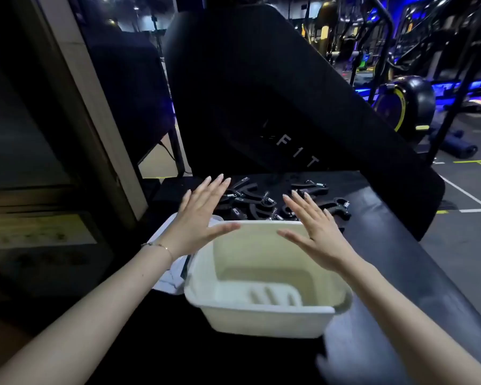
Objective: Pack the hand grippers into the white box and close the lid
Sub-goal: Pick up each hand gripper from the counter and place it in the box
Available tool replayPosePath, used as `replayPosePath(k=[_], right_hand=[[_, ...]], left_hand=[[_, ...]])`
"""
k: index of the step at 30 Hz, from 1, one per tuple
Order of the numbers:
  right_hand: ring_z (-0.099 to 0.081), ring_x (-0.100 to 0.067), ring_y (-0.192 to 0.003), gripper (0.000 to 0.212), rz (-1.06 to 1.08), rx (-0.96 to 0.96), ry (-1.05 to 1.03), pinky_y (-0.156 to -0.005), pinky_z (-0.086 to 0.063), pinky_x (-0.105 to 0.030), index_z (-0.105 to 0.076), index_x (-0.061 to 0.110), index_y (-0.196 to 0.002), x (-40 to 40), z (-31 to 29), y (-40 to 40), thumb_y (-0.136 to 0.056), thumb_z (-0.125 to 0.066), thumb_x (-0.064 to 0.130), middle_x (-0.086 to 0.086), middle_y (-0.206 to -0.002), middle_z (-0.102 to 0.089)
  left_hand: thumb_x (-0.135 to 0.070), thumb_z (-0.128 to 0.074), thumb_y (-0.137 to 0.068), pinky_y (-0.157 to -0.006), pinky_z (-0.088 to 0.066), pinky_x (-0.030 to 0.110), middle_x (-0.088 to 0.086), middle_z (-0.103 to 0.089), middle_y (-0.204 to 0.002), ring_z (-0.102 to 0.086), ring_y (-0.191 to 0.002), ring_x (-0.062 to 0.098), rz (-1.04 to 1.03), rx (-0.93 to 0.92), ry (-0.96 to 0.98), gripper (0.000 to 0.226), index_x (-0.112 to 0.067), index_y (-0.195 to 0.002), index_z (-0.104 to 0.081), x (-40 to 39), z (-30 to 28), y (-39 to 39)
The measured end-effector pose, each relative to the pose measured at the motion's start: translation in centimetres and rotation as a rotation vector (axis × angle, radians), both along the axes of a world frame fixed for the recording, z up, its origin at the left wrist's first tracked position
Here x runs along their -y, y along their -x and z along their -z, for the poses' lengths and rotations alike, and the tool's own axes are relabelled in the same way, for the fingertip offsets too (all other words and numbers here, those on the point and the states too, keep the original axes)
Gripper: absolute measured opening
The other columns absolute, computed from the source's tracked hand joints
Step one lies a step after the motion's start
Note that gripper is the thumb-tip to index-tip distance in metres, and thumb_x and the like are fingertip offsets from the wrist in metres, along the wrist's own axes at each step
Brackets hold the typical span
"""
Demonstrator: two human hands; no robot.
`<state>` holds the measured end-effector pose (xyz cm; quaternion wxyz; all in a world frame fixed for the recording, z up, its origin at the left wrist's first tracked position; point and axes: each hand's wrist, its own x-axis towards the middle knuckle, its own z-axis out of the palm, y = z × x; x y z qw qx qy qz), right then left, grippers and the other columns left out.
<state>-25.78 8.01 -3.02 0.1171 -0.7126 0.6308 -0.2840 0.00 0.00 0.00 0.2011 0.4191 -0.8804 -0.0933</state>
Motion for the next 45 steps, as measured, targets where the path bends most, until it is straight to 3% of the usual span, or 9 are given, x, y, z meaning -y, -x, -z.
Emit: replayPosePath(k=[7,11,15,19,24,27,33,38,45], right_hand=[[0.015,-0.008,-0.143,0.070,0.074,-0.165,-0.143,-0.112,-0.001,-0.055,-0.002,0.052,-0.141,-2.5,2.5,0.6,-0.081,-0.029,0.075,0.019,-0.156,0.002],[0.007,-0.012,-0.145,0.066,0.074,-0.203,-0.212,-0.111,-0.013,-0.059,-0.008,0.045,-0.145,-1.8,2.7,1.0,-0.095,-0.046,0.023,0.013,-0.158,-0.003],[0.000,-0.015,-0.146,0.093,0.064,-0.200,-0.196,-0.112,-0.023,-0.049,-0.018,0.037,-0.146,-1.2,2.8,1.4,-0.072,-0.035,-0.018,0.006,-0.158,-0.012],[-0.003,-0.015,-0.146,0.100,0.060,-0.147,-0.182,-0.114,-0.018,-0.047,-0.024,0.032,-0.145,-0.9,2.8,1.6,-0.063,-0.031,-0.025,0.003,-0.157,-0.016],[-0.002,-0.011,-0.145,0.100,0.042,-0.059,-0.196,-0.115,-0.016,-0.048,-0.026,0.027,-0.145,-1.7,2.9,2.1,-0.061,-0.028,-0.027,0.004,-0.156,-0.018],[-0.001,-0.010,-0.145,0.097,0.050,-0.071,-0.194,-0.116,-0.014,-0.046,-0.024,0.023,-0.147,-2.4,3.0,2.0,-0.064,-0.029,-0.027,0.002,-0.157,-0.015],[0.003,-0.012,-0.145,0.088,0.048,-0.149,-0.218,-0.118,-0.009,-0.039,-0.017,0.023,-0.147,-3.1,3.0,1.7,-0.073,-0.034,-0.022,0.002,-0.158,-0.009],[0.009,-0.009,-0.144,0.056,0.055,-0.252,-0.231,-0.116,-0.005,-0.044,-0.012,0.036,-0.147,-2.2,2.3,1.1,-0.098,-0.039,0.032,0.012,-0.158,-0.002],[0.013,-0.006,-0.143,0.084,0.109,-0.324,-0.312,-0.116,-0.004,-0.045,0.000,0.048,-0.144,-0.4,2.1,0.5,-0.066,0.006,0.079,0.019,-0.156,0.004]], left_hand=[[-0.069,-0.039,-0.082,-0.119,0.006,0.042,-0.017,0.005,-0.159,0.016,-0.145,0.005,-0.062,0.201,-0.108,0.085,-0.036,-0.150,-0.001,0.2,3.2,-2.1],[-0.041,-0.052,-0.094,-0.120,-0.010,0.037,-0.013,-0.008,-0.159,-0.001,-0.148,0.014,-0.116,0.012,-0.398,0.070,-0.034,-0.150,-0.011,0.8,4.8,-2.2],[-0.007,-0.043,-0.096,-0.095,-0.046,0.034,-0.005,-0.025,-0.155,-0.048,-0.124,0.025,-0.176,-0.114,-0.579,0.067,-0.026,-0.152,-0.011,0.5,5.0,-1.7],[0.002,-0.034,-0.091,-0.112,-0.027,0.040,0.001,-0.016,-0.159,-0.025,-0.142,0.028,-0.195,-0.079,-0.545,0.071,-0.019,-0.153,-0.007,0.4,5.4,-1.5],[0.003,-0.030,-0.092,-0.098,-0.042,0.039,-0.008,-0.004,-0.160,-0.027,-0.141,0.032,-0.203,-0.036,-0.547,0.071,-0.020,-0.153,-0.002,-0.6,5.8,-1.6],[0.002,-0.030,-0.092,-0.105,-0.020,0.017,-0.006,0.000,-0.161,-0.008,-0.146,0.012,-0.189,-0.032,-0.522,0.070,-0.020,-0.153,-0.002,-0.7,6.1,-1.5],[-0.017,-0.040,-0.099,-0.102,-0.029,0.022,-0.004,-0.008,-0.160,-0.025,-0.142,0.015,-0.160,0.061,-0.516,0.064,-0.023,-0.152,-0.004,-0.3,5.6,-1.2],[-0.046,-0.042,-0.096,-0.114,-0.025,0.037,-0.002,-0.025,-0.155,-0.030,-0.141,0.022,-0.176,-0.041,-0.378,0.063,-0.025,-0.151,-0.020,3.8,3.8,0.1],[-0.036,-0.055,-0.093,-0.106,-0.027,0.018,-0.010,-0.029,-0.155,-0.035,-0.138,0.009,0.081,-0.034,-0.433,0.065,-0.032,-0.149,-0.022,10.6,5.6,4.0]])
